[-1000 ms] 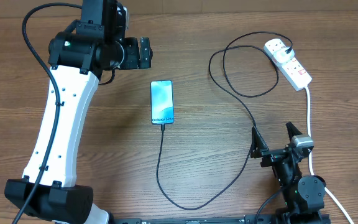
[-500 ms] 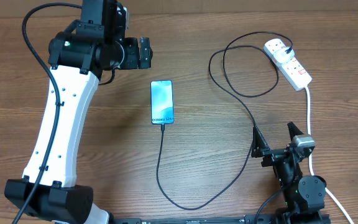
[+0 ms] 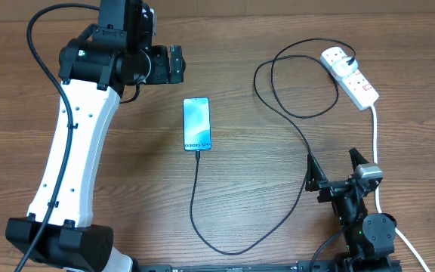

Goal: Plug charger to phone and switch on socket

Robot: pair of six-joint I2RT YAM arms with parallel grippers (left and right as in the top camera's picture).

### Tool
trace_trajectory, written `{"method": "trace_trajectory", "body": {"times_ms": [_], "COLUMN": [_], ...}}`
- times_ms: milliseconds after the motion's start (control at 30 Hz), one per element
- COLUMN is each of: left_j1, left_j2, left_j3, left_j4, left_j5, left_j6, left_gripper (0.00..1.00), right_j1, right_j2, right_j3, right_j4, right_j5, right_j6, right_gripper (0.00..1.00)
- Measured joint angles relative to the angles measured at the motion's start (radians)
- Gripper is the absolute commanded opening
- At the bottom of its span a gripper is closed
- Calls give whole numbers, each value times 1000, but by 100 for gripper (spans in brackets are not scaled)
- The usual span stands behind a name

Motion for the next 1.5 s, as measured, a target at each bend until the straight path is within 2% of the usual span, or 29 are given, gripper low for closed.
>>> {"method": "trace_trajectory", "body": {"times_ms": [1500], "left_j1": [-21], "left_j2": [-39], "left_j3": [0], "left_j4": [-27], "left_j5": [-4], "left_j6": [0], "left_gripper": [100], "right_j1": [0], "right_j2": [0], "right_j3": [0], "right_j4": [0], "right_j5": [0], "right_j6": [0], "right_gripper": [100]}}
